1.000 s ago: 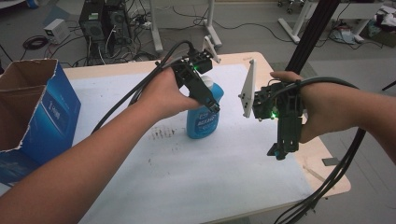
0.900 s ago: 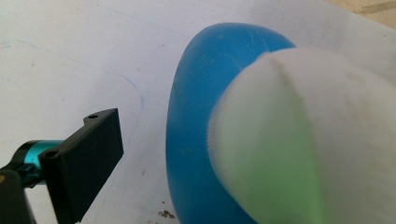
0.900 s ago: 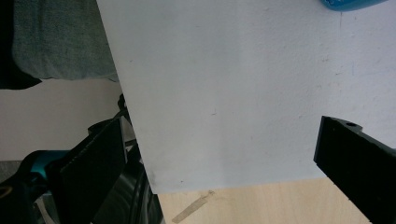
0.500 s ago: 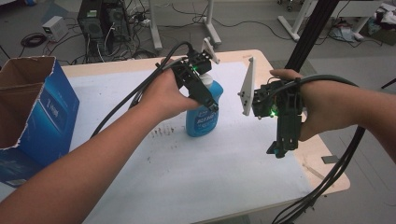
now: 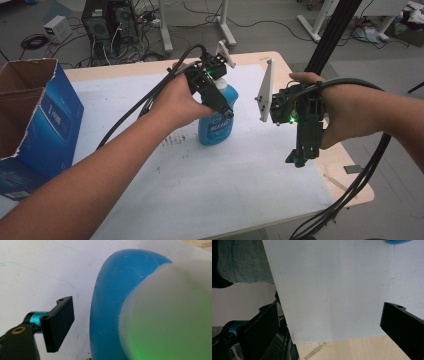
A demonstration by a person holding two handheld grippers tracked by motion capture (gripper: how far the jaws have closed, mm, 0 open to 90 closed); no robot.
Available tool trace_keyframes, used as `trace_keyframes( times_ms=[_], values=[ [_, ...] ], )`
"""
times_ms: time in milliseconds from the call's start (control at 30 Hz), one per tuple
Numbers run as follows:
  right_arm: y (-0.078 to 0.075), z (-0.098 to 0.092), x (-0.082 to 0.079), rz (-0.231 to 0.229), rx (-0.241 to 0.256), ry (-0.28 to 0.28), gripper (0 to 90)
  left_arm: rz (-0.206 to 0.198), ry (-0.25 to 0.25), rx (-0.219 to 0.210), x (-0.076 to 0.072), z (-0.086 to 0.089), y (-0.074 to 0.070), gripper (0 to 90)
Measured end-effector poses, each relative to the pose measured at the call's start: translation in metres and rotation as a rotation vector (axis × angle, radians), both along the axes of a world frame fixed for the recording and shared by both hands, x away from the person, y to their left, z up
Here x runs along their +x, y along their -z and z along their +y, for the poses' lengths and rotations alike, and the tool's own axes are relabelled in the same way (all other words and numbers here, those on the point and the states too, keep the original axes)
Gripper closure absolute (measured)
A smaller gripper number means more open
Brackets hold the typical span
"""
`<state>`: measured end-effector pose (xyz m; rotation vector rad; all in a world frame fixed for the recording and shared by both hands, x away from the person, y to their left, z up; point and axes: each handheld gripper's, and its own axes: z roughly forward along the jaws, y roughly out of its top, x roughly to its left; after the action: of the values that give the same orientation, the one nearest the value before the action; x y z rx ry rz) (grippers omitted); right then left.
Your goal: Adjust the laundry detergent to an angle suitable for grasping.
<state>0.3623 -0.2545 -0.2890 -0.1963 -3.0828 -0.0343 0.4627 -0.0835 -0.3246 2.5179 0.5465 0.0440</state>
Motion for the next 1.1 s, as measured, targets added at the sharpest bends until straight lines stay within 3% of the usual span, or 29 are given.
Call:
trace_keyframes(
  times_ms=[367, 1100],
  values=[
    [0.0021, 0.0009, 0.0015, 0.005, -0.003, -0.002, 1.4, -0.006, 0.007, 0.004, -0.0005, -0.0013, 0.0014, 22.3],
    [0.0025, 0.0028, 0.0026, 0.004, -0.002, -0.008, 1.5, 0.029, 0.033, -0.011, -0.0026, -0.0025, 0.0027, 37.3]
  ],
)
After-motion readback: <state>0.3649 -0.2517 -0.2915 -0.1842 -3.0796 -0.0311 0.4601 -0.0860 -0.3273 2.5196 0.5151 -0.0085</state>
